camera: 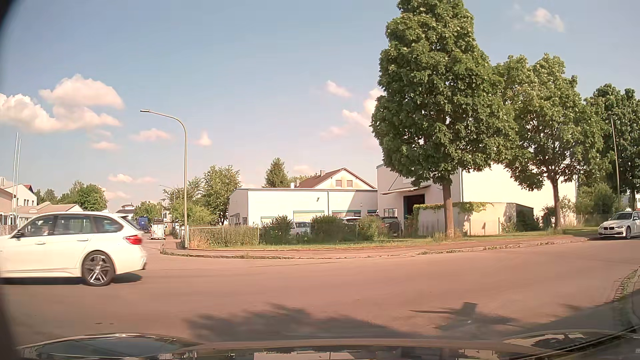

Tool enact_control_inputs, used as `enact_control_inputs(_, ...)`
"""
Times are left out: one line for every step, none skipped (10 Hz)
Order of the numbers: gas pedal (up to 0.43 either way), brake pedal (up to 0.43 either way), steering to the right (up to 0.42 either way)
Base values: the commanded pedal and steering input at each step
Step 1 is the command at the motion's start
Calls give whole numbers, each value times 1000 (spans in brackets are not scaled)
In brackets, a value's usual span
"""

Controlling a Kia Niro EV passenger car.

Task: Follow the waypoints while adhering to traffic rules and regulations

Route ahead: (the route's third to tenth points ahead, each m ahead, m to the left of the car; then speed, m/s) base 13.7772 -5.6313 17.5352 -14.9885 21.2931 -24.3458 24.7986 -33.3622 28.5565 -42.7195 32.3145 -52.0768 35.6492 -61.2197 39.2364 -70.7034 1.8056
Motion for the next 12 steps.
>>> enact_control_inputs(0, 134, 231)
enact_control_inputs(0, 134, 243)
enact_control_inputs(0, 146, 257)
enact_control_inputs(0, 146, 263)
enact_control_inputs(0, 128, 258)
enact_control_inputs(0, 98, 245)
enact_control_inputs(0, 91, 236)
enact_control_inputs(0, 91, 229)
enact_control_inputs(0, 85, 222)
enact_control_inputs(0, 98, 216)
enact_control_inputs(0, 128, 215)
enact_control_inputs(0, 165, 215)
